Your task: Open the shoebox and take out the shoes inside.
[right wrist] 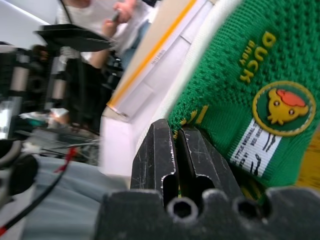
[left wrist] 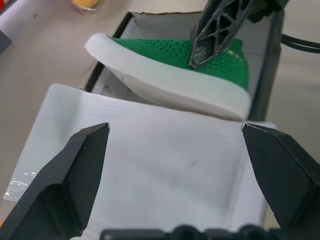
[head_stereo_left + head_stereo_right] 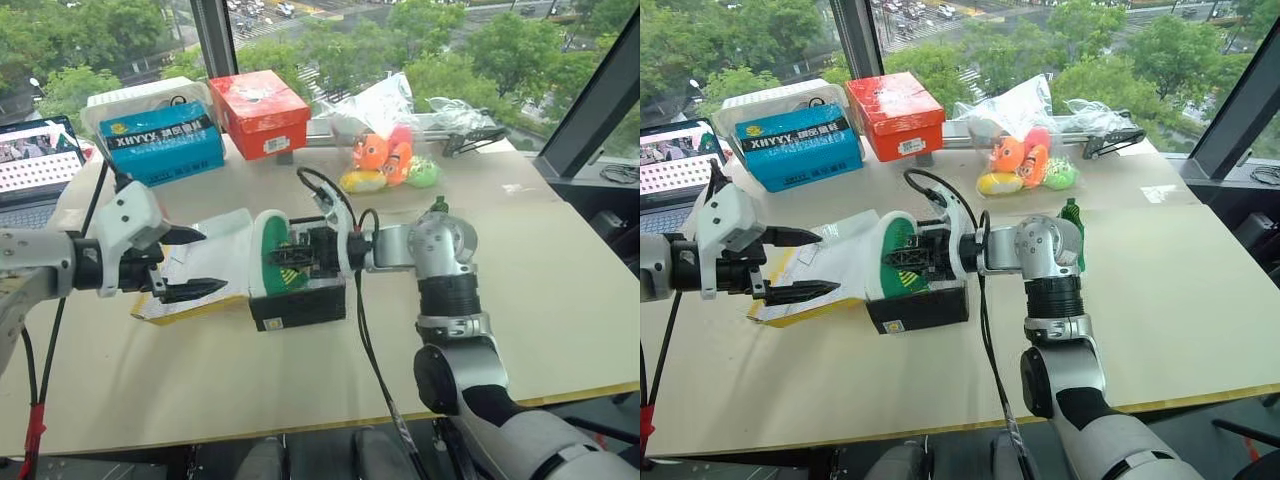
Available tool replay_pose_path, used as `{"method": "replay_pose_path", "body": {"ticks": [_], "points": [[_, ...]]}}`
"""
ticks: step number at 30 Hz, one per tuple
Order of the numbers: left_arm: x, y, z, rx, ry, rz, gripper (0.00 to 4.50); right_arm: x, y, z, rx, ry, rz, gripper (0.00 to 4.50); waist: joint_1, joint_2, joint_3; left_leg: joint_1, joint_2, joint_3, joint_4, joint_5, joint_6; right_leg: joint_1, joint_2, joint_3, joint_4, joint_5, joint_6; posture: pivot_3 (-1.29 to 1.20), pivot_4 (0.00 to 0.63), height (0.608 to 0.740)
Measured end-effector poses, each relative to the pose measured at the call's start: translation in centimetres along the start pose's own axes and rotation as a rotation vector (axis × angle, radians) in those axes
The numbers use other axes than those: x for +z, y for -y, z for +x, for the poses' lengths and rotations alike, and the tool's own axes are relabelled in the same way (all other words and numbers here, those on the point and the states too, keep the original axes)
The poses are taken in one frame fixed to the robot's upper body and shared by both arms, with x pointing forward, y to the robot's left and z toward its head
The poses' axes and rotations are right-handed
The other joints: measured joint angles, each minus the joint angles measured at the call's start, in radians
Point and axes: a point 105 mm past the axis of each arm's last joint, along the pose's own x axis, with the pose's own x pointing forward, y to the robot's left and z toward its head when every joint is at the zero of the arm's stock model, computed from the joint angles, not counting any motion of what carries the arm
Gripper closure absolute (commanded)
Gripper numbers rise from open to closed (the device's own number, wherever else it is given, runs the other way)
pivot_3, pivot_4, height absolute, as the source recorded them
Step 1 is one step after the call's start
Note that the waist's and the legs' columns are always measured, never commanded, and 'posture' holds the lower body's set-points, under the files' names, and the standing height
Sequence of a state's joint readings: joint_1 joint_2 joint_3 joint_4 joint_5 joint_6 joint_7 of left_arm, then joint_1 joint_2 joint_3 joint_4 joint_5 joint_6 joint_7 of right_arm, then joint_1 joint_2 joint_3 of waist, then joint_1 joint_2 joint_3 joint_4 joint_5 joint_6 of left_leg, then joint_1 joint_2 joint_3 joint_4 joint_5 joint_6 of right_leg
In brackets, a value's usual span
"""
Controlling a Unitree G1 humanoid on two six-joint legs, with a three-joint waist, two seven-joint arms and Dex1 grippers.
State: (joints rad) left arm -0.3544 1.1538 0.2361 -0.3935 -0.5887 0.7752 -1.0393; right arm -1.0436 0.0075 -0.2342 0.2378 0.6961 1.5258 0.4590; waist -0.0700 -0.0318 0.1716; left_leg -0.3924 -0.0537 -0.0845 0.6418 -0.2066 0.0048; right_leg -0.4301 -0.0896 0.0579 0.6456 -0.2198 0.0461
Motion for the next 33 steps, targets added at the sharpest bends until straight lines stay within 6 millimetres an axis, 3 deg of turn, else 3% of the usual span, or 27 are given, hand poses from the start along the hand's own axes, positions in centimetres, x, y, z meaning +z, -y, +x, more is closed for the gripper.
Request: {"method": "replay_pose_path", "body": {"ticks": [8,11,13,17,20,22,24,28,33], "points": [[0.4,-0.3,0.3,-0.014,0.006,0.015,0.00,2.4,-1.6,-1.3,0.112,0.133,0.061,4.44,0.001,0.000,0.000,-0.007,0.000,0.000,0.000,0.000,0.000,-0.008,0.000,0.000,0.002,0.000,0.000,0.00,0.150,0.740],[0.5,-0.4,0.5,-0.024,0.004,0.019,0.00,3.2,-1.3,-2.2,0.104,0.184,0.074,4.44,0.000,0.000,0.000,-0.009,-0.001,0.000,0.000,0.000,0.000,-0.010,-0.001,0.000,0.002,0.000,0.000,0.00,0.150,0.740],[0.8,-0.3,0.7,-0.038,0.015,0.027,0.00,4.6,-1.0,-4.0,0.055,0.225,0.043,4.44,0.002,0.001,0.001,-0.013,-0.002,0.000,0.001,0.000,0.000,-0.013,-0.001,0.000,0.002,0.000,0.000,0.00,0.150,0.740],[0.7,-0.5,1.4,-0.059,0.021,0.030,0.00,9.2,-2.0,-9.9,-0.092,0.366,-0.126,4.44,0.012,0.001,0.001,-0.014,-0.001,0.002,0.001,0.000,0.000,-0.012,-0.001,-0.001,0.000,0.000,0.000,0.00,0.150,0.740],[0.9,-0.6,2.3,-0.083,0.041,0.036,0.00,10.7,-1.1,-14.5,-0.294,0.406,-0.240,4.44,0.016,0.001,0.001,-0.014,-0.002,0.005,0.001,-0.001,0.001,-0.010,-0.001,-0.003,-0.003,0.000,0.001,0.00,0.150,0.740],[0.9,-0.7,2.6,-0.091,0.045,0.038,0.00,10.7,0.1,-16.9,-0.438,0.387,-0.287,4.44,0.017,0.001,0.001,-0.014,-0.002,0.007,0.001,-0.001,0.002,-0.010,-0.001,-0.003,-0.004,0.000,0.001,0.00,0.150,0.740],[1.1,-0.7,3.1,-0.101,0.053,0.043,0.00,9.4,1.9,-18.1,-0.542,0.311,-0.316,4.44,0.010,0.001,0.001,-0.014,-0.001,0.008,0.001,-0.002,0.003,-0.010,-0.001,-0.002,-0.004,0.000,0.001,0.00,0.150,0.740],[1.2,-0.6,3.7,-0.123,0.063,0.049,0.00,5.4,6.2,-17.9,-0.646,0.069,-0.341,4.44,-0.008,0.001,0.001,-0.014,-0.001,0.011,0.001,-0.002,0.004,-0.011,-0.001,0.001,-0.003,0.000,0.001,0.00,0.150,0.740],[1.2,-0.6,4.0,-0.126,0.069,0.046,0.00,3.6,8.7,-17.2,-0.654,-0.148,-0.511,4.44,-0.010,0.002,0.002,-0.013,-0.001,0.011,0.003,-0.002,0.004,-0.010,-0.001,0.002,-0.002,0.000,0.002,0.00,0.150,0.740]]}}
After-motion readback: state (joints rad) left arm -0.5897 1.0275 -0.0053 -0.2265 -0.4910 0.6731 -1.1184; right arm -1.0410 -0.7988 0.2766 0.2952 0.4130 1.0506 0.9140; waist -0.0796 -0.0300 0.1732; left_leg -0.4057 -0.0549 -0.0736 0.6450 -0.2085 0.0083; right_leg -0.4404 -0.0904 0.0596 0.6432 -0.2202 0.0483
